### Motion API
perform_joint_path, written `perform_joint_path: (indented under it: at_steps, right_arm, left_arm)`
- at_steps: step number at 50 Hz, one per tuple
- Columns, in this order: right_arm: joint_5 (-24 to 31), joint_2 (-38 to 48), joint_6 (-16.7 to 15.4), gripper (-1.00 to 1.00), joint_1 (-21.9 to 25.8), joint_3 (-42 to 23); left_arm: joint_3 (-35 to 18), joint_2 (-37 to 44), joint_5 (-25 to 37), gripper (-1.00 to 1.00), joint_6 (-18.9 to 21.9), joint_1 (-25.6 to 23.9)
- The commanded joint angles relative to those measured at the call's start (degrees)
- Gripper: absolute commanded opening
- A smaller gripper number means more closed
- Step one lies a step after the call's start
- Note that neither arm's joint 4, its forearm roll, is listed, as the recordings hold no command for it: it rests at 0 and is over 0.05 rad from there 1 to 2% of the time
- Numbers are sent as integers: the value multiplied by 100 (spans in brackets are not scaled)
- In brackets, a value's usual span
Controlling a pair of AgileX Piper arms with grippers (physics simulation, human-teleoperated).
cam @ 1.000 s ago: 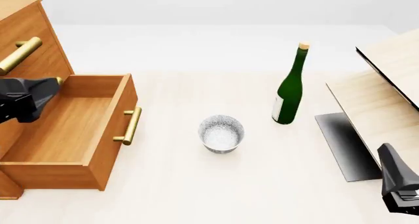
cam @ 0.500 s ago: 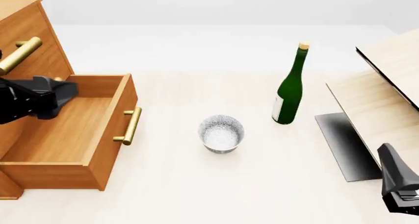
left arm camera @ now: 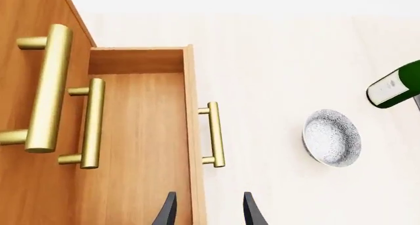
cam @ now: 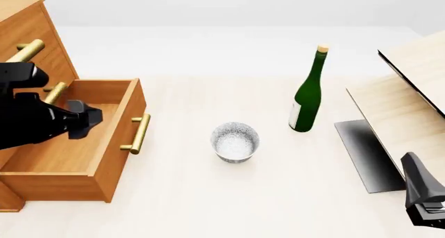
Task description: Put the bowl in the bottom drawer of the cabinet and close it.
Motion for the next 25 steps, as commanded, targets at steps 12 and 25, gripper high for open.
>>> perform_joint_path:
  at_steps: [12, 25]
  right_arm:
    - [0, 0, 1, 100, 2, 0]
    - [0, 0, 0, 100, 1, 0]
  left_arm:
    - [242, 288, -280, 100, 3, 162]
    - [401, 642, -571, 100, -114, 46]
